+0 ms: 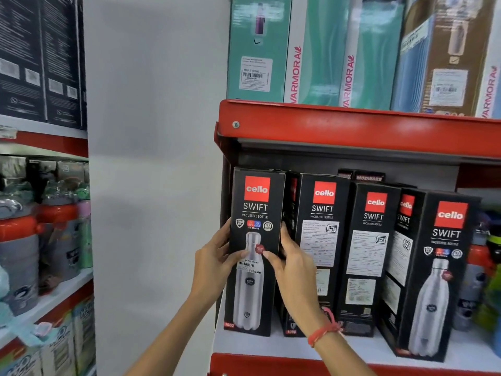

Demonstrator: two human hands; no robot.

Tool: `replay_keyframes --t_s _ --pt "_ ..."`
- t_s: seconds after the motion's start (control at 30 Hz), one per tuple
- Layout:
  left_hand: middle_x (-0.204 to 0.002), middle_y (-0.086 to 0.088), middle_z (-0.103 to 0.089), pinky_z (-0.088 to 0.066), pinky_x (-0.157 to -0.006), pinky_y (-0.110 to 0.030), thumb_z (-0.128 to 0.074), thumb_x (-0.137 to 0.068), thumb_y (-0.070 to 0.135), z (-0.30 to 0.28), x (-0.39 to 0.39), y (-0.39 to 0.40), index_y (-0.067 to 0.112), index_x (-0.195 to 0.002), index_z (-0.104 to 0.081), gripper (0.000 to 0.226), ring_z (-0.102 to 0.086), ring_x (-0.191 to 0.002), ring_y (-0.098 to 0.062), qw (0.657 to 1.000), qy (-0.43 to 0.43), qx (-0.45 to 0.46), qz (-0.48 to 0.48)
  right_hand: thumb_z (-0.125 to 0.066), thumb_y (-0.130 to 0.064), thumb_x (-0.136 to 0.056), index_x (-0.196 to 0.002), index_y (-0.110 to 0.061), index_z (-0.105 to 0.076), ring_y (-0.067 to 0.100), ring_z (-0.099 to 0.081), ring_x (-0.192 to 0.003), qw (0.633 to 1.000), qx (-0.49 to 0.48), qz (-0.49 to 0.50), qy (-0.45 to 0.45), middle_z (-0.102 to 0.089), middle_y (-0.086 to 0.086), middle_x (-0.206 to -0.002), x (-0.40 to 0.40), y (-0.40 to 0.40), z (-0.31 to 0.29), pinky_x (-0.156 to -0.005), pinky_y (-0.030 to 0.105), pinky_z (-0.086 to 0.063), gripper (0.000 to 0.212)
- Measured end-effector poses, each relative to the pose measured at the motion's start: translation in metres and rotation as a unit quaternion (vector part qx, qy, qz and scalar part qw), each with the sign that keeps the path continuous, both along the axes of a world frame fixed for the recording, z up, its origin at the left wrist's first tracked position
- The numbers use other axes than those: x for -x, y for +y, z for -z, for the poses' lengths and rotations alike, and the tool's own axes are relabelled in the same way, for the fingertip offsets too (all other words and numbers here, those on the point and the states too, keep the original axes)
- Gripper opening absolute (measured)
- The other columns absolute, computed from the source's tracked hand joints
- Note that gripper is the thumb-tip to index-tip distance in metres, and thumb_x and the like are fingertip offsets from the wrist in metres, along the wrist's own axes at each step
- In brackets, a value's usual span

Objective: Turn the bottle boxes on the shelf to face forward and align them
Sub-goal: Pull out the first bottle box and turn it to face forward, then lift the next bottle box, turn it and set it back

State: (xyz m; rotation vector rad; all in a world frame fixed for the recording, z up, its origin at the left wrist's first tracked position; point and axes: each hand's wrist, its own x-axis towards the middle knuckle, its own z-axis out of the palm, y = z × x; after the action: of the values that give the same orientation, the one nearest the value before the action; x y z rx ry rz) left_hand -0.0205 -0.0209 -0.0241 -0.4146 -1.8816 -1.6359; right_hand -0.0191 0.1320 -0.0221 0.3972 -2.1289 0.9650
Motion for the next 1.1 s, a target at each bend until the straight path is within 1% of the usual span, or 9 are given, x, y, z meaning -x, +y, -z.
replay_keyframes --t_s 0.1,0.17,0.27,0.37,0.6,0.77,0.9,1.0,1.1 --pt "-0.109 0.031 -0.06 -0.048 -0.076 -0.001 -0.071 -0.079 0.002 0.002 -0.005 0.005 0.024 -0.134 -0.047 0.064 -0.059 -0.094 0.013 0.998 0.018 0.021 -0.056 -0.064 -0.021 -0.087 -0.126 -0.014 -0.059 0.011 -0.066 -0.091 0.988 0.047 0.063 0.131 -0.069 0.003 -0.108 -0.005 0.007 0.004 -0.08 0.031 -0.059 0.039" --pt "-0.121 0.018 -0.057 -0.044 -0.085 -0.001 -0.071 -0.081 0.009 0.006 -0.009 0.009 0.025 -0.132 -0.046 0.06 -0.054 -0.104 0.01 0.99 0.056 0.05 -0.123 -0.067 -0.023 -0.086 -0.122 -0.014 -0.059 0.014 -0.056 -0.096 0.973 0.077 0.124 0.177 -0.061 0.004 -0.109 -0.008 0.014 0.001 -0.083 0.028 -0.051 0.038" --pt "-0.127 0.012 -0.047 -0.042 -0.096 -0.013 -0.071 -0.081 0.013 0.009 -0.015 0.021 0.023 -0.129 -0.049 0.054 -0.048 -0.117 -0.003 0.962 0.15 0.11 -0.202 -0.073 -0.038 -0.076 -0.135 -0.011 -0.044 0.02 -0.036 -0.107 0.961 0.111 0.223 0.117 -0.047 0.013 -0.123 -0.003 0.024 -0.007 -0.089 0.03 -0.034 0.071" --pt "-0.123 0.005 -0.049 -0.047 -0.094 -0.021 -0.071 -0.082 0.014 0.007 -0.018 0.038 0.019 -0.124 -0.053 0.046 -0.048 -0.116 -0.006 0.948 0.195 0.144 -0.204 -0.078 -0.054 -0.062 -0.144 -0.008 -0.026 0.029 -0.032 -0.113 0.961 0.107 0.255 0.018 -0.038 0.019 -0.135 0.002 0.029 -0.01 -0.092 0.039 -0.037 0.107" --pt "-0.108 0.009 -0.064 -0.053 -0.09 -0.028 -0.065 -0.087 0.013 0.003 -0.028 0.068 0.023 -0.118 -0.057 0.034 -0.061 -0.102 0.0 0.986 0.109 0.113 -0.059 -0.086 -0.045 -0.05 -0.142 -0.009 -0.028 0.029 -0.033 -0.123 0.967 0.174 0.184 -0.022 -0.035 0.012 -0.136 -0.015 0.048 -0.016 -0.099 0.043 -0.04 0.115" --pt "-0.127 0.009 -0.055 -0.043 -0.102 -0.018 -0.073 -0.078 0.025 -0.001 -0.036 0.081 0.023 -0.134 -0.046 0.062 -0.05 -0.12 0.002 0.994 0.043 0.1 0.011 -0.091 -0.035 -0.046 -0.137 -0.015 -0.034 0.018 -0.042 -0.122 0.977 0.194 0.08 0.025 -0.04 0.004 -0.129 -0.059 0.077 -0.011 -0.097 0.027 -0.037 0.109" --pt "-0.132 0.018 -0.05 -0.041 -0.094 -0.007 -0.078 -0.061 0.037 -0.015 -0.058 0.084 0.031 -0.138 -0.038 0.087 -0.045 -0.122 0.009 0.994 0.024 0.078 0.076 -0.092 -0.033 -0.044 -0.133 -0.025 -0.036 0.004 -0.044 -0.117 0.981 0.184 -0.014 0.055 -0.041 -0.007 -0.125 -0.086 0.107 -0.018 -0.098 0.032 -0.045 0.105" --pt "-0.119 0.029 -0.057 -0.048 -0.091 -0.012 -0.08 -0.057 0.036 -0.033 -0.081 0.088 0.043 -0.126 -0.043 0.079 -0.053 -0.112 0.012 0.989 0.011 0.093 0.113 -0.088 -0.037 -0.043 -0.133 -0.029 -0.037 0.003 -0.044 -0.124 0.976 0.165 -0.122 0.071 -0.042 -0.011 -0.128 -0.107 0.126 -0.032 -0.092 0.025 -0.05 0.104" --pt "-0.103 0.02 -0.071 -0.051 -0.082 -0.013 -0.08 -0.064 0.021 -0.049 -0.107 0.093 0.021 -0.114 -0.055 0.056 -0.065 -0.1 0.001 0.98 0.01 0.122 0.158 -0.086 -0.034 -0.046 -0.135 -0.033 -0.039 0.008 -0.044 -0.127 0.965 0.132 -0.221 0.053 -0.042 -0.006 -0.133 -0.12 0.146 -0.051 -0.096 0.029 -0.05 0.1"
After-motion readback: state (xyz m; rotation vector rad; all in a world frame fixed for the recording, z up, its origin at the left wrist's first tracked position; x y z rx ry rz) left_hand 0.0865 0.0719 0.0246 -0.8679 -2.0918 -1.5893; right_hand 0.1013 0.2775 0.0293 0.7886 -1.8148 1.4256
